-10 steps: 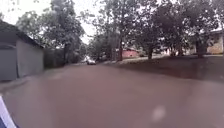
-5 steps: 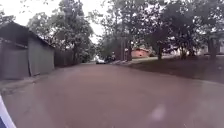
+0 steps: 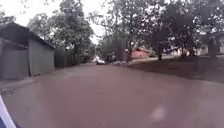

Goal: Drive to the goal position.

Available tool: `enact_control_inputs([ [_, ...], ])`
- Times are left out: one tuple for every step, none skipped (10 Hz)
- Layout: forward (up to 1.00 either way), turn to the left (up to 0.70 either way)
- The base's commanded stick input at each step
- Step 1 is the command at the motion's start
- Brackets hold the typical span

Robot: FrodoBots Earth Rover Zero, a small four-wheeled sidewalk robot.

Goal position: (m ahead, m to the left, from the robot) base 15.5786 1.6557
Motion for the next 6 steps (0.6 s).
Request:
enact_control_inputs([
  [0.7,0.0],
  [0.7,0.0],
  [0.7,0.0],
  [0.7,0.0],
  [0.7,0.0],
  [0.7,0.0],
])
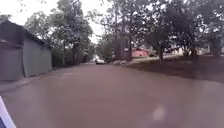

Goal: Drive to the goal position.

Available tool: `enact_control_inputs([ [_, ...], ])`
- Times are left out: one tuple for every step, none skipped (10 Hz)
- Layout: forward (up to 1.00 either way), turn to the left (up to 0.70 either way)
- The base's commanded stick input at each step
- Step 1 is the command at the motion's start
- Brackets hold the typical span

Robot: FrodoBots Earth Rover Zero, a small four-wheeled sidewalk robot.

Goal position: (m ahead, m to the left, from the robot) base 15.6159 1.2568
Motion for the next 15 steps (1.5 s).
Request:
enact_control_inputs([
  [0.7,0.0],
  [0.7,0.0],
  [0.7,0.0],
  [0.7,0.0],
  [0.7,0.21],
  [0.7,0.35],
  [0.7,0.35],
  [0.7,0.35],
  [0.7,0.35],
  [0.7,0.35],
  [0.7,0.35],
  [0.7,0.35],
  [0.7,0.35],
  [0.7,0.35],
  [0.7,0.14],
])
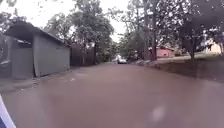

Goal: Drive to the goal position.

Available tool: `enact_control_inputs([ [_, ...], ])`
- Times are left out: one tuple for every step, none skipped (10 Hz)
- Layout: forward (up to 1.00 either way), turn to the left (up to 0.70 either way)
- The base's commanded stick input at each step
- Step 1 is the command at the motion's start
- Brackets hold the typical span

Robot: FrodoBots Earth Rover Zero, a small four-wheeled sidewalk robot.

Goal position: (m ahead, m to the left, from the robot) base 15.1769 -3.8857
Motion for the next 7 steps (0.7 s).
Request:
enact_control_inputs([
  [0.7,0.0],
  [0.7,0.0],
  [0.7,0.0],
  [0.7,0.0],
  [0.7,0.0],
  [0.7,0.0],
  [0.7,0.0],
])
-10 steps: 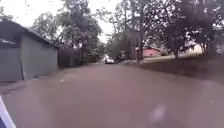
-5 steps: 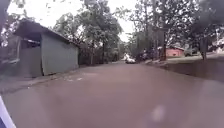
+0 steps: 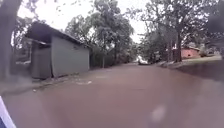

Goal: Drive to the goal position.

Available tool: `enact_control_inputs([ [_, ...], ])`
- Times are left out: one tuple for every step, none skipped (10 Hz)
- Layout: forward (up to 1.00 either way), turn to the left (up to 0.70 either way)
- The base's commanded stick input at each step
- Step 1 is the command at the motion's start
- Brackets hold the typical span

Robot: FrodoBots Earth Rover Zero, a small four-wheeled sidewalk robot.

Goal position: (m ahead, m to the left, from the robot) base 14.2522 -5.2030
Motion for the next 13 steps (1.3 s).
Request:
enact_control_inputs([
  [0.7,0.0],
  [0.7,0.0],
  [0.7,0.0],
  [0.7,0.0],
  [0.7,0.0],
  [0.7,0.0],
  [0.7,0.0],
  [0.7,0.0],
  [0.7,0.0],
  [0.7,0.0],
  [0.7,-0.01],
  [0.7,-0.1],
  [0.7,-0.35],
])
